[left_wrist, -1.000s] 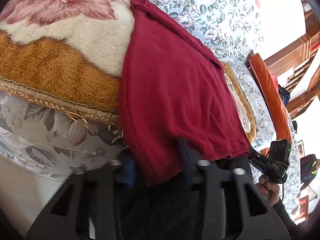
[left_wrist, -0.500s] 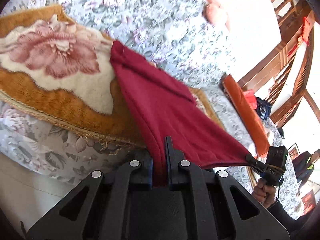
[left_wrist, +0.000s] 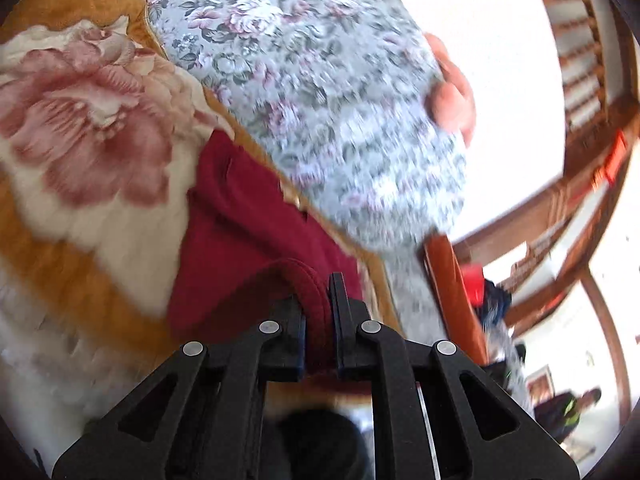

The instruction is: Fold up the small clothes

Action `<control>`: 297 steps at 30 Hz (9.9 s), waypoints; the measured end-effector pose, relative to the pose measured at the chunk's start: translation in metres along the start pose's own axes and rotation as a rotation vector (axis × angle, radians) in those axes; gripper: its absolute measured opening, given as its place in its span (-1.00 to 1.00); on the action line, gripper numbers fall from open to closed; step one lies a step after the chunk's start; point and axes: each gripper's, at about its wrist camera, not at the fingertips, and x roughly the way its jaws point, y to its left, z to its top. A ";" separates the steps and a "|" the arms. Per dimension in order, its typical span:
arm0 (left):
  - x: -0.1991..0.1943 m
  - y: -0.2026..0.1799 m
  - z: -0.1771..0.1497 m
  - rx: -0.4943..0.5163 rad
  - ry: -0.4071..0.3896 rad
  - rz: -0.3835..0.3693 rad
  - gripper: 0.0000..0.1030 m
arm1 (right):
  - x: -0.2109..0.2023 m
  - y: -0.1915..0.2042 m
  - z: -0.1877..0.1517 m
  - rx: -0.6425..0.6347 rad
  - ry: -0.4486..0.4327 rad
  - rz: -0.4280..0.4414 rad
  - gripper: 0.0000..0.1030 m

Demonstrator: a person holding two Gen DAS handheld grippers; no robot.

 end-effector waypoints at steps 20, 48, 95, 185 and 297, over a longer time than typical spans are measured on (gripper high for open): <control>0.202 0.060 0.139 -0.030 0.110 0.302 -0.63 | 0.172 -0.105 0.145 0.184 -0.054 -0.196 -0.69; 0.317 0.037 0.119 0.570 0.267 0.682 0.30 | 0.284 -0.090 0.150 -0.525 0.268 -0.746 -0.31; 0.115 0.062 0.000 0.079 0.070 0.224 0.84 | 0.257 -0.033 0.013 -0.714 0.122 -0.719 -0.25; 0.160 -0.111 -0.070 0.412 -0.032 0.215 -0.88 | 0.321 0.054 0.169 -0.421 0.515 -0.576 -0.75; 0.288 -0.017 0.031 0.159 0.288 0.070 -0.19 | 0.150 -0.117 0.114 -0.218 0.151 -0.152 -0.26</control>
